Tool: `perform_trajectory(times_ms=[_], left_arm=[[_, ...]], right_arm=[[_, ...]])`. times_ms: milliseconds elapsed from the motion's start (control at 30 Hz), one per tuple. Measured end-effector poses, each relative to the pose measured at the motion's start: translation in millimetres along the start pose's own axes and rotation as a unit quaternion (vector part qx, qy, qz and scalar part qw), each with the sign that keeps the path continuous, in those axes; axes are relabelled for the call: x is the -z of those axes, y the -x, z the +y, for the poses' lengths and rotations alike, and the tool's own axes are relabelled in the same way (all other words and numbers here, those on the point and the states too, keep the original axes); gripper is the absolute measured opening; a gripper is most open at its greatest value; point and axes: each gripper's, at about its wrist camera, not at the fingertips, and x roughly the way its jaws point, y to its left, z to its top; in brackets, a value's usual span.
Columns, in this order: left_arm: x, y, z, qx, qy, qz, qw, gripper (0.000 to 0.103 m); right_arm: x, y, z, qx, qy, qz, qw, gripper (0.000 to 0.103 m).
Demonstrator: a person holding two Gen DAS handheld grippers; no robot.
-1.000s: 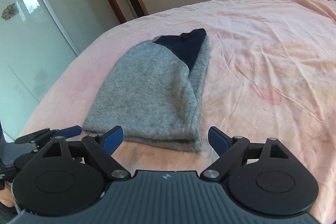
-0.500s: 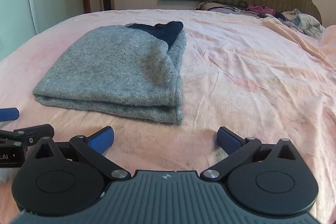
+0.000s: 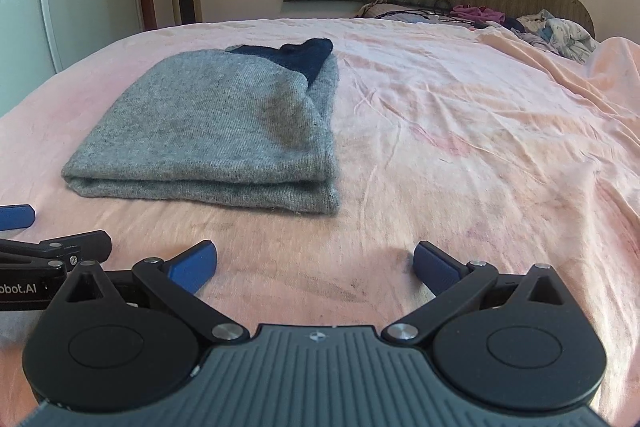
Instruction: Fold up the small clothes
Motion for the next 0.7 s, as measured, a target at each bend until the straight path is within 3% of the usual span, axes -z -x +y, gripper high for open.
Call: perform_trajectory(times_ms=[700], left_arm=[[-0.1, 0.3, 1.0, 0.001, 0.000, 0.001, 1.0000, 0.103]], right_arm=[[0.1, -0.3, 0.3, -0.002, -0.003, -0.002, 1.000, 0.103]])
